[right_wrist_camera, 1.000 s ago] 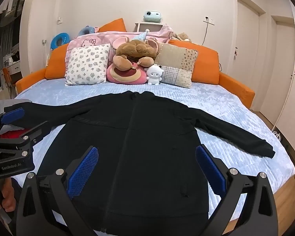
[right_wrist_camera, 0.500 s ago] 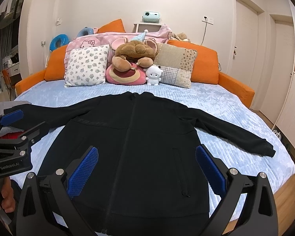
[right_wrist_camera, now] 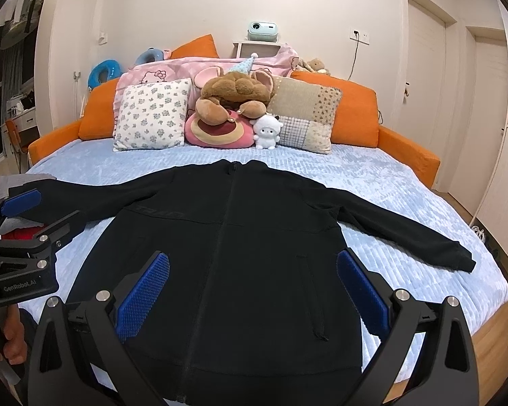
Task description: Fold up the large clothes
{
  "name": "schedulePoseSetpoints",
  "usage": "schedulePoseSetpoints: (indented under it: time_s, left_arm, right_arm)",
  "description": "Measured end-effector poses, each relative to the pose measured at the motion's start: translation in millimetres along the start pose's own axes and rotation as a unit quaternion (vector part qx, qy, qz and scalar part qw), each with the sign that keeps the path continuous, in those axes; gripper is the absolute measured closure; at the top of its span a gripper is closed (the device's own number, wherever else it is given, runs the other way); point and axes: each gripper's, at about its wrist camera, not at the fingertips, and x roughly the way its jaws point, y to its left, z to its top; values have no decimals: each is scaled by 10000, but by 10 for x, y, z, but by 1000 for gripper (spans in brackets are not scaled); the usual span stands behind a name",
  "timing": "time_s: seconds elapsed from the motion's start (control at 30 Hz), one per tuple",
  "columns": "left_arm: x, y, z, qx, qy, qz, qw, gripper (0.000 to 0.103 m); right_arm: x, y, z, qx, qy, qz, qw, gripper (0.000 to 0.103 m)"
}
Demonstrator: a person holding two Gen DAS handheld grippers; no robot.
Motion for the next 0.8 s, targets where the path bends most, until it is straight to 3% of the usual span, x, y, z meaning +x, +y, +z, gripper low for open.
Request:
schedulePoseSetpoints:
  time_s: [0.8]
  left_arm:
    - [28, 66, -38, 90, 94, -98, 9999, 2]
  right_arm:
    - [4, 119, -13, -166, 16, 70, 9998, 5]
